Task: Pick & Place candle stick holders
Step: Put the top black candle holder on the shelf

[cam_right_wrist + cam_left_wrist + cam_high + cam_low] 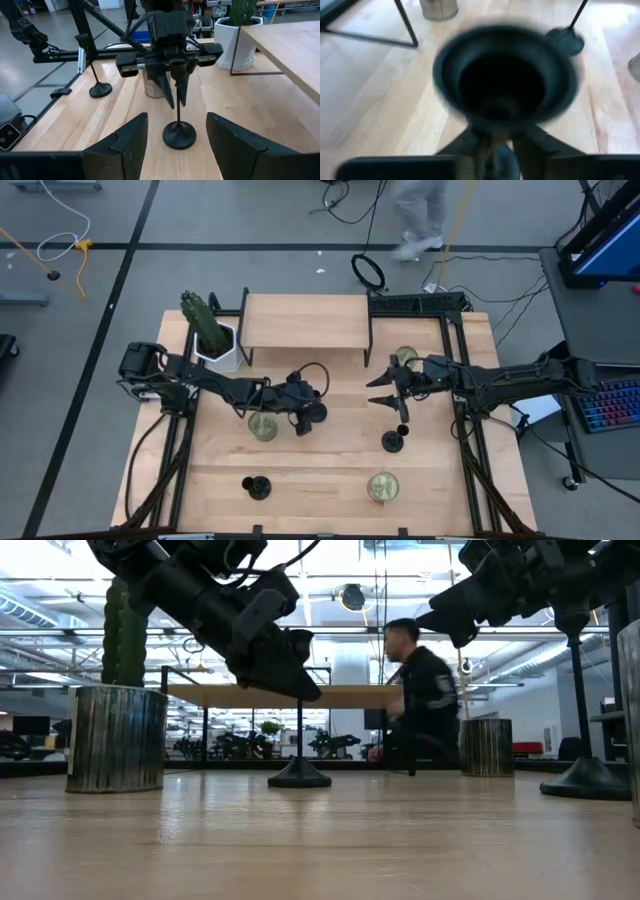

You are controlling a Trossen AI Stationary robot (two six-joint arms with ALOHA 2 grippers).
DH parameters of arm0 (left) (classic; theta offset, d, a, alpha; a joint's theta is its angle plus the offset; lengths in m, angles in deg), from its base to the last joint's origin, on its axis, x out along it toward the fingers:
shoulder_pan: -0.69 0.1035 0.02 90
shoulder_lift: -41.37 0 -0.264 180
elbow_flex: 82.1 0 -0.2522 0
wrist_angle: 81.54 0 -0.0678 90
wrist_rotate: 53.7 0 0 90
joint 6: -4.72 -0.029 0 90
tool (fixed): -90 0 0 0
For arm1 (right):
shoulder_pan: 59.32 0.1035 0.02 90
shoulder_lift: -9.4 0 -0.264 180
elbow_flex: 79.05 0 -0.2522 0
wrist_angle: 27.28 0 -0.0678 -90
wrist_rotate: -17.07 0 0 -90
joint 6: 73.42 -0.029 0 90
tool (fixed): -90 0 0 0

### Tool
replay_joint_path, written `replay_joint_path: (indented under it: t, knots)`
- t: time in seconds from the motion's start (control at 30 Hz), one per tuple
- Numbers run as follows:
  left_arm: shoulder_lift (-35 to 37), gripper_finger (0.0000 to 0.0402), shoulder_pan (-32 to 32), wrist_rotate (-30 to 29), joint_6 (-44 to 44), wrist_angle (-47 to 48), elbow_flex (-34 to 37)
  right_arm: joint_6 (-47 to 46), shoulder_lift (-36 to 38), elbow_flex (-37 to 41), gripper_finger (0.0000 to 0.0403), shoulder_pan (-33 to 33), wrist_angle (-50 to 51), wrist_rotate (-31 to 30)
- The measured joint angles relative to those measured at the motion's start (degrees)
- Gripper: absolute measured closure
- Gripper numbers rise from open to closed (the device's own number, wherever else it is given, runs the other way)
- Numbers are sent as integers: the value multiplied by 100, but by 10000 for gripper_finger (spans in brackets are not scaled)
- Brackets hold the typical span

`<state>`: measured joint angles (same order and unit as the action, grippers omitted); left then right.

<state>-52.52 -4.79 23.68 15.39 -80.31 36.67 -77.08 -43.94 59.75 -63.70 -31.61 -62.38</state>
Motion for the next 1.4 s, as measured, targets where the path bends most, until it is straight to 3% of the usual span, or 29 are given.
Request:
replay_joint_path:
  t: [0.07, 0.13, 0.43, 0.63, 0.9, 1.13, 1.4]
  knots:
    - [76, 373, 0, -3, -44, 63, 6, -4, 0, 0, 206, 0, -20, -13]
    - [151, 387, 0, -16, -44, 6, 3, -13, 0, 0, 206, 0, -27, -12]
    - [1324, 388, -40, -93, -589, 306, -216, -17, 0, 0, 206, 0, -54, -365]
    - [2283, 389, 119, -134, -1090, 1170, -502, -17, 0, 0, 206, -2, -148, -479]
    - [3332, 388, 588, -860, -1580, 1828, -585, -17, 0, 0, 206, -2, -231, -494]
    - [3698, 389, 1305, -872, -1599, 2154, -582, -17, 2, 0, 206, -3, -350, -497]
    - [3568, 389, 2056, -799, -1475, 2312, -582, -17, 2, 0, 206, -11, -350, -497]
